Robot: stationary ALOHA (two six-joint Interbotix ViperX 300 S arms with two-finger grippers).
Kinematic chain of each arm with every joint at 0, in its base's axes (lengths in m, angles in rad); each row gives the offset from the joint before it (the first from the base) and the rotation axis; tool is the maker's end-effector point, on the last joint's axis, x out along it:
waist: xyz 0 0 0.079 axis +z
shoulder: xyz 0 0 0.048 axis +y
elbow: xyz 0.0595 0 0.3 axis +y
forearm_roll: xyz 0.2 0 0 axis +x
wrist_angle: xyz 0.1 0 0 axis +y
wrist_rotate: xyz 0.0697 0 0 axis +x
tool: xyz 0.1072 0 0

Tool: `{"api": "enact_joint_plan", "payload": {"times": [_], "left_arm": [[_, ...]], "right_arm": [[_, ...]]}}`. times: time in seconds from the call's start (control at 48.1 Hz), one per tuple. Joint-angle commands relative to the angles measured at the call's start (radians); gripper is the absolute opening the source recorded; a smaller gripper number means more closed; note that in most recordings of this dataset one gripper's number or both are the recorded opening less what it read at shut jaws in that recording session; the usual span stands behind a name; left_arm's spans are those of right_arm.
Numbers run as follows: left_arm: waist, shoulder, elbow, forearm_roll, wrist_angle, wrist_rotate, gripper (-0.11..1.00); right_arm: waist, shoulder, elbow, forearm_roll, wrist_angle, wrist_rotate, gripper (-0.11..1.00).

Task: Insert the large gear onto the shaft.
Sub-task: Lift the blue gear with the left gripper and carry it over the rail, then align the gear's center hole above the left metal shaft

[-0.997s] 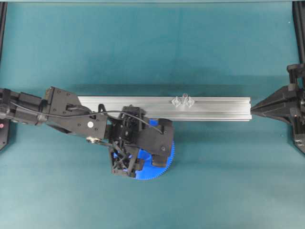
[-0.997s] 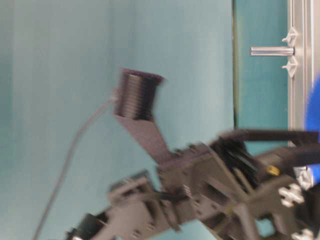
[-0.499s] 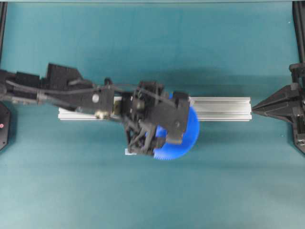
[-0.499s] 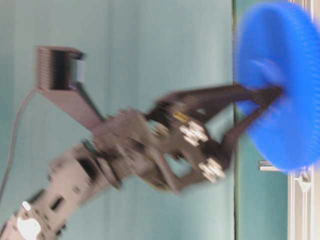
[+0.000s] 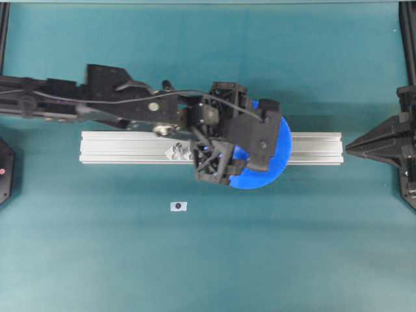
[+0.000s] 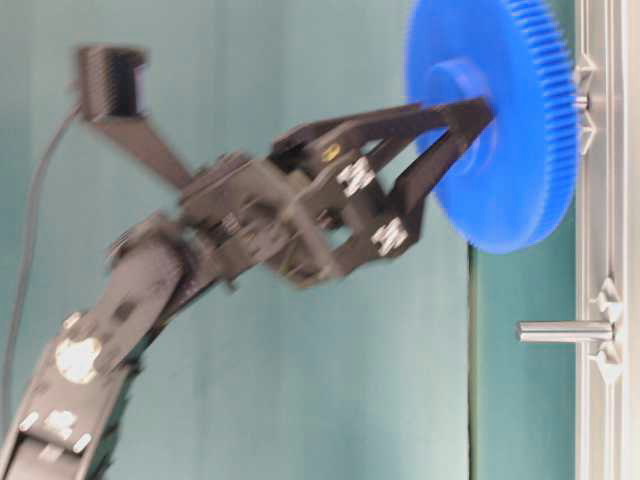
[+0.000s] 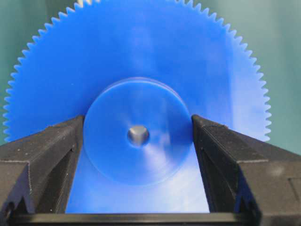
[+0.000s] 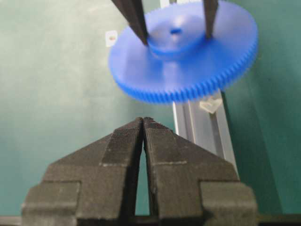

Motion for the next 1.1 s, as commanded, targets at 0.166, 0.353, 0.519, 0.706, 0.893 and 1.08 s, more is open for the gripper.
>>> {"api": "enact_joint_plan", "payload": {"times": [0.166,0.353,0.519,0.706,0.893,1.08], "left_arm": [[0.034,0.021,-0.064,0.002,-0.006,0.012,0.77],[0.046,0.038,-0.064,0.002,-0.006,0.02,0.77],[0.057,0.043,-0.064,0.002,-0.006,0.021,0.77],[0.086,0.04,-0.074,0.002,-0.006,0.021,0.77],[0.107,0.051,-0.081,0.002,-0.006,0.023,0.77],[0.106,0.06,-0.081,0.002,0.005,0.021,0.77]], "right_arm": [[-0.002,-0.006,-0.008,-0.002,-0.009,0.009,0.12],[-0.002,-0.017,-0.006,-0.002,-0.009,0.009,0.12],[-0.002,-0.02,-0.002,-0.002,-0.009,0.009,0.12],[-0.002,-0.02,0.002,-0.002,-0.009,0.009,0.12],[-0.005,-0.02,0.002,-0.002,-0.009,0.009,0.12],[-0.005,-0.02,0.0,-0.002,-0.009,0.009,0.12]]}}
